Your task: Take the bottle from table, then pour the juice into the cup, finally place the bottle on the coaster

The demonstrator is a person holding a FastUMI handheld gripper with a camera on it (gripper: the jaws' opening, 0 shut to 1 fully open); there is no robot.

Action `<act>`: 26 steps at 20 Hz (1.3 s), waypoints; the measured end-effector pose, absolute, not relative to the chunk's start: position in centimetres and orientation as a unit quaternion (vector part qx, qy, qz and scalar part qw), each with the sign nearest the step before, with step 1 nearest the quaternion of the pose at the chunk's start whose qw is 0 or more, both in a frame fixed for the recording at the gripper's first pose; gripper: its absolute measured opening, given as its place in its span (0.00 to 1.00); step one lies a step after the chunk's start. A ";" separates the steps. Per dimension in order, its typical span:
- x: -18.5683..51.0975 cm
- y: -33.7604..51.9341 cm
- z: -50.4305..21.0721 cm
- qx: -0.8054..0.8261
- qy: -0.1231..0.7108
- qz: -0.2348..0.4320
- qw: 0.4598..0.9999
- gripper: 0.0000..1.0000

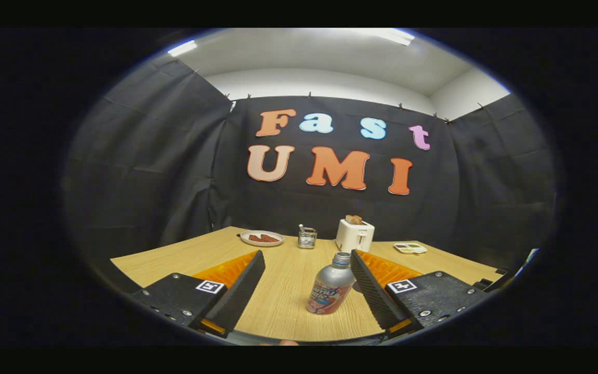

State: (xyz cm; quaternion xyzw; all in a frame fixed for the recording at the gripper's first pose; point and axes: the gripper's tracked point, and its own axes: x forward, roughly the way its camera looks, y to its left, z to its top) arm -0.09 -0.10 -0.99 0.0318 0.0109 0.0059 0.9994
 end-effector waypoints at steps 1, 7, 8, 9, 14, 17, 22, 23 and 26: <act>0.1 -0.5 -1.4 0.034 0.015 0.003 0.999 0.98; 1.4 -2.6 -3.4 0.037 0.029 -0.020 0.999 0.98; 1.6 -2.8 -3.8 0.039 0.032 -0.022 0.999 0.98; 1.6 -2.9 -4.2 0.040 0.033 -0.025 0.998 0.98; 2.5 -3.5 -7.1 0.051 0.058 -0.033 0.996 0.98; 3.3 -3.5 -8.2 0.078 0.059 -0.028 0.995 0.98; 5.1 -3.8 -10.1 0.093 0.061 -0.030 0.993 0.98; 5.3 -3.5 -10.8 0.091 0.069 -0.027 0.993 0.98; 5.9 -2.8 -12.9 0.092 0.094 -0.020 0.991 0.98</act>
